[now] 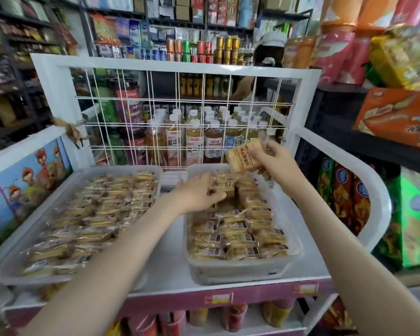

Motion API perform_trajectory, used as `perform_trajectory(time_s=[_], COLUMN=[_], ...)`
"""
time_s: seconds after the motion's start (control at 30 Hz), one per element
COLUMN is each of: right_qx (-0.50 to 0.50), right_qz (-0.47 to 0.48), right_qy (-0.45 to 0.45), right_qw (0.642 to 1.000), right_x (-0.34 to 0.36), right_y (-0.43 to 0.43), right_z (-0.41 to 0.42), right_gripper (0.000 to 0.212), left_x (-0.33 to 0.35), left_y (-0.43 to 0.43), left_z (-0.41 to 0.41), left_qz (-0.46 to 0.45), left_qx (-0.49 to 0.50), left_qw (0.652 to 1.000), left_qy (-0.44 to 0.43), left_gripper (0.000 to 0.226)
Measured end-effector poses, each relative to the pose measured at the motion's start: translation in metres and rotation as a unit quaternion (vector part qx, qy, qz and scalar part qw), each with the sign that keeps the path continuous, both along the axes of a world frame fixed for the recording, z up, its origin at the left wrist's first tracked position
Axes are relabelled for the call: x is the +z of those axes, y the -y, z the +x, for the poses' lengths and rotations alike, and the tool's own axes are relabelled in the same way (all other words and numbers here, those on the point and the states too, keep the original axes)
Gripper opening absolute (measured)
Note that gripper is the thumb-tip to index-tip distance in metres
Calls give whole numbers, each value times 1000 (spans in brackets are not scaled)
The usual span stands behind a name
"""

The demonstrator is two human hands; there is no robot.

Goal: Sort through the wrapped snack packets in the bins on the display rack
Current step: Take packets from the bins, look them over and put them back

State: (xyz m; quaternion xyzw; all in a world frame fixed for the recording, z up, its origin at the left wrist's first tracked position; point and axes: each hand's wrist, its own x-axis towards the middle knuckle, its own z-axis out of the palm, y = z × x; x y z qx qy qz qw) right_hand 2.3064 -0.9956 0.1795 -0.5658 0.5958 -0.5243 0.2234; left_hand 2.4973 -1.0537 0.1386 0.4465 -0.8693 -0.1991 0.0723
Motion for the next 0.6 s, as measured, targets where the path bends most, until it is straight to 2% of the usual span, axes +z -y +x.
perform_trajectory(time_s=[0.07, 0.17, 0.23, 0.3, 0.43, 0.6], right_qx=[26, 44, 62, 73, 75, 79], right_qz=[14, 13, 2, -4, -18, -13], right_qy=[59, 92, 117, 138, 153, 205], right_qw=[998, 995, 991, 988, 985, 976], right_x=[-5, -19, -28, -35, -45, -50], right_y=[-6, -11, -16, -22, -34, -43], right_z=[10, 26, 40, 54, 75, 74], right_gripper=[16, 26, 24, 34, 48, 38], left_x=[15, 25, 22, 15, 8, -2], left_y=[-14, -35, -44, -48, -59, -71], left_z=[1, 10, 19, 28, 43, 49], left_qz=[-1, 7, 39, 83, 116, 143], left_qx=[21, 67, 97, 132, 163, 171], left_qw=[991, 959, 921, 879, 835, 816], left_qy=[-132, -275, -375, -451, -512, -533], left_gripper=[50, 41, 34, 21, 14, 17])
